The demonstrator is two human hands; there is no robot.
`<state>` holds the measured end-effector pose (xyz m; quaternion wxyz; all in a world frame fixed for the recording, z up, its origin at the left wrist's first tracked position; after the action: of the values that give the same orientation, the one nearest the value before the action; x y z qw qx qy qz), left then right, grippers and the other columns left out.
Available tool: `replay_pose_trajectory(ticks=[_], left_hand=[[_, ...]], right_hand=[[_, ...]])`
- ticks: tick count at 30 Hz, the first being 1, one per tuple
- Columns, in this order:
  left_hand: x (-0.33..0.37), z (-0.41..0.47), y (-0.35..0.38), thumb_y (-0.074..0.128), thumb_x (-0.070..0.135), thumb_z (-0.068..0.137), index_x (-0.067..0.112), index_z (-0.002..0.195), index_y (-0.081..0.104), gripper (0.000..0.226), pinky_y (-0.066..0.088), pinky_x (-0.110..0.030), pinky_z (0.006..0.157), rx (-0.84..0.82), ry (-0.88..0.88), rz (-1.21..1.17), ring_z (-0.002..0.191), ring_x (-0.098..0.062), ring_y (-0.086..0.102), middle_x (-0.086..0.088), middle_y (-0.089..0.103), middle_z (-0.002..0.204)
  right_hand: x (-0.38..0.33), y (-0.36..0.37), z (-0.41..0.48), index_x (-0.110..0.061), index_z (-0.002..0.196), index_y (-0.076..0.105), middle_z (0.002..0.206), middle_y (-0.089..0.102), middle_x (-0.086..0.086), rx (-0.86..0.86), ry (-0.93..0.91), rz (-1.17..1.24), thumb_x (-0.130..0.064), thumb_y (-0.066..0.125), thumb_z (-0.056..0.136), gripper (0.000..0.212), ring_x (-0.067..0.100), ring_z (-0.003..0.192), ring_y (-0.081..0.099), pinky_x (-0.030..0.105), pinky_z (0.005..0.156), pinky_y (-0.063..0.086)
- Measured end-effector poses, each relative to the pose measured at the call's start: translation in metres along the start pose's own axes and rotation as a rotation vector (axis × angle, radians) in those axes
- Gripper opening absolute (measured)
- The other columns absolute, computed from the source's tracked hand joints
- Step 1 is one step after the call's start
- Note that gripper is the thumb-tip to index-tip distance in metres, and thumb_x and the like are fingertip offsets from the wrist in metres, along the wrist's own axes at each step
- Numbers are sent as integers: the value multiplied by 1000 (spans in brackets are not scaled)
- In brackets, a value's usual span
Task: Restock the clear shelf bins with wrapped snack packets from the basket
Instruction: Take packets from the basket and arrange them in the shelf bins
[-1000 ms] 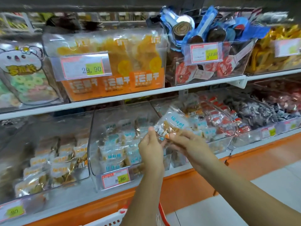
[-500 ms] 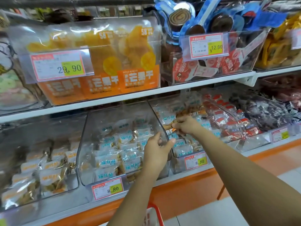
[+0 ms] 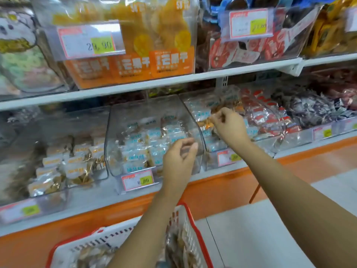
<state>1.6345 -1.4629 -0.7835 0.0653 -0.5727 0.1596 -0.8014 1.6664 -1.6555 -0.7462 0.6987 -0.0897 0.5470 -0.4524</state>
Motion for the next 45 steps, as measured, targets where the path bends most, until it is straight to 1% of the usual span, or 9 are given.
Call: replay_pose_trajectory(ticks=[5,10,12,15,17,23,28,35,45], left_hand=[[-75,-73,-44,49,50,91,-1,66,57,57,45,-39,62,-7,-124,73,64,-30,57,-18,60,64],[-175,-164,-58,55,36,95,2,63,54,46,36,-31,56,-226,-425,297,52,-22,47,-14,51,59],[-205,-201,-58,56,31,94,15,68,59,31,44,-24,64,-339,-518,371,61,-9,54,3,59,68],[-240,-249,-55,61,27,92,19,96,64,9,44,-13,78,-476,-596,407,90,-4,58,14,62,105],[-259,-273,-53,64,27,90,16,114,61,26,44,-13,80,-529,-645,443,94,-6,57,7,63,112],[-275,-288,-48,64,33,90,12,130,55,46,45,-24,92,-504,-680,554,109,-16,60,-3,63,123],[-283,-305,-30,72,44,80,15,135,46,68,42,-30,98,-766,-729,593,120,-21,53,-3,53,133],[-279,-286,-32,70,23,84,15,102,61,22,46,-22,68,-647,-722,403,85,-14,59,-2,62,101],[-203,-211,-29,60,19,93,19,86,63,7,56,-29,72,-495,-585,123,74,-13,63,-1,66,88]], right_hand=[[-42,54,-98,-12,63,38,57,39,7,-456,-322,-180,-30,58,94,41,18,54,35,23,49,23],[-1,121,-211,-19,82,54,85,63,0,-864,-386,-567,-41,50,96,26,18,75,54,30,62,40],[26,136,-256,-19,111,61,116,64,0,-1017,-336,-633,-39,47,98,27,18,102,58,30,85,48],[60,150,-318,-16,146,35,153,33,1,-1211,-351,-750,-34,41,101,49,20,140,30,31,113,28],[75,157,-342,-13,151,24,160,13,4,-1290,-379,-811,-26,39,102,53,23,147,11,36,118,17],[76,161,-345,-8,149,29,160,13,10,-1287,-314,-793,-28,35,103,50,25,148,7,35,118,3],[67,155,-336,-9,144,37,155,29,7,-1235,-226,-672,-28,33,104,45,20,146,17,22,111,-2],[54,148,-315,-22,140,44,140,51,1,-1088,-88,-333,-31,57,93,49,21,123,51,34,105,41],[77,161,-329,-15,141,36,128,58,8,-1081,523,256,-31,75,81,73,22,110,59,32,94,49]])
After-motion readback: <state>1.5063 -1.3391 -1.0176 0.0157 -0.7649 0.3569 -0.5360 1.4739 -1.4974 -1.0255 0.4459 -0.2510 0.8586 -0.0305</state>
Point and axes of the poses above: each hand's wrist, its own z-axis towards the middle knuckle, its own y-axis out of the palm, x = y × z, the point moved 10 cm from there along z, towards the middle knuckle
